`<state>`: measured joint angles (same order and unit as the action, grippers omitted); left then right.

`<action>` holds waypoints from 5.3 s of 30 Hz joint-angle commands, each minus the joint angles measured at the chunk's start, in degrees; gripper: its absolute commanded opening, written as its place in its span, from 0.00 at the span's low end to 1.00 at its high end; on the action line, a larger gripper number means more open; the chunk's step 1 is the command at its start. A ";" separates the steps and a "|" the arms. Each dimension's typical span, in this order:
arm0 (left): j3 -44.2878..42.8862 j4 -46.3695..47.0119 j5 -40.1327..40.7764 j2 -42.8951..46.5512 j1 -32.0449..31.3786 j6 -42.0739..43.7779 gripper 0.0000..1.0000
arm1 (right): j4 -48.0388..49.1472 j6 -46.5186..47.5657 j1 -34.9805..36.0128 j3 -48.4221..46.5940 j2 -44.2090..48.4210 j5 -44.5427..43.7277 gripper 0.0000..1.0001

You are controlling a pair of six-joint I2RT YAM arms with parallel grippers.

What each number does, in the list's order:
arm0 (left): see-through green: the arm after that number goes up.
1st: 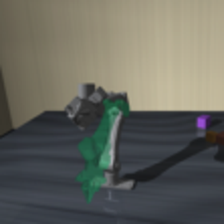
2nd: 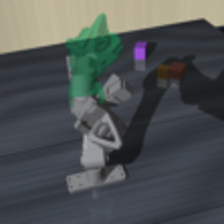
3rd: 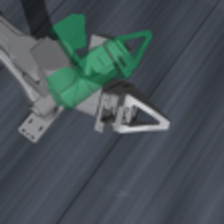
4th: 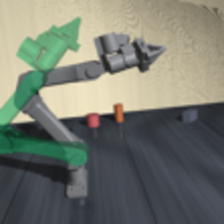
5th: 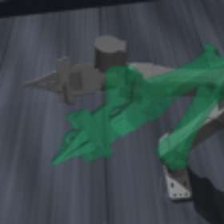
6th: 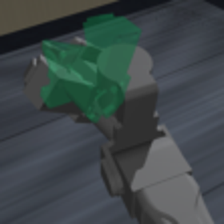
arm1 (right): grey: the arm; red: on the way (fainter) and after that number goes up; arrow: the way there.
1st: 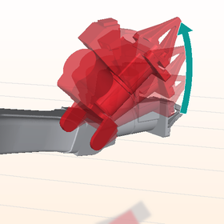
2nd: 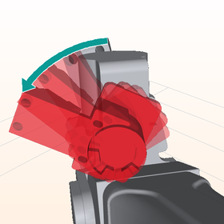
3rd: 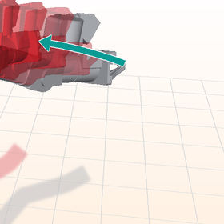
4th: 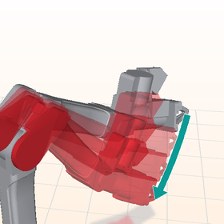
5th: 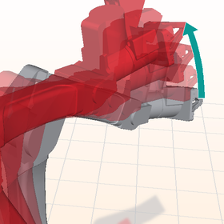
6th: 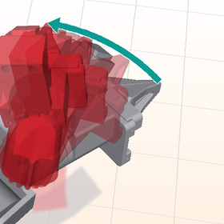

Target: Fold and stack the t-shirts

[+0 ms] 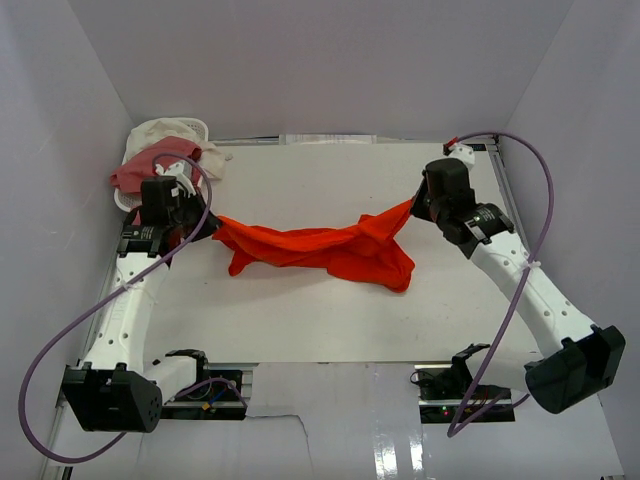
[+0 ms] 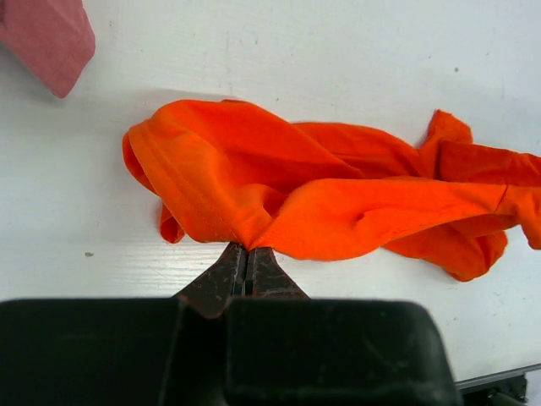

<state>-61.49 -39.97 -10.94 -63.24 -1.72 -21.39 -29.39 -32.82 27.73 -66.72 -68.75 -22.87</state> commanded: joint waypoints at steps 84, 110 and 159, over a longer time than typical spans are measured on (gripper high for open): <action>21.24 3.95 -7.44 6.56 -3.38 -15.07 0.00 | -24.04 8.65 -19.02 29.36 35.68 39.24 0.08; 20.71 -20.68 1.71 20.44 -3.38 -29.50 0.00 | -13.42 11.20 -19.02 20.67 20.33 31.40 0.08; 21.77 -23.93 13.83 22.90 -3.29 -42.07 0.00 | -8.67 18.49 -11.20 -7.81 -12.45 36.32 0.08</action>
<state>-39.79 -63.57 0.40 -40.95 -5.08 -60.47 -40.07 -14.87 15.99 -71.92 -79.88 13.50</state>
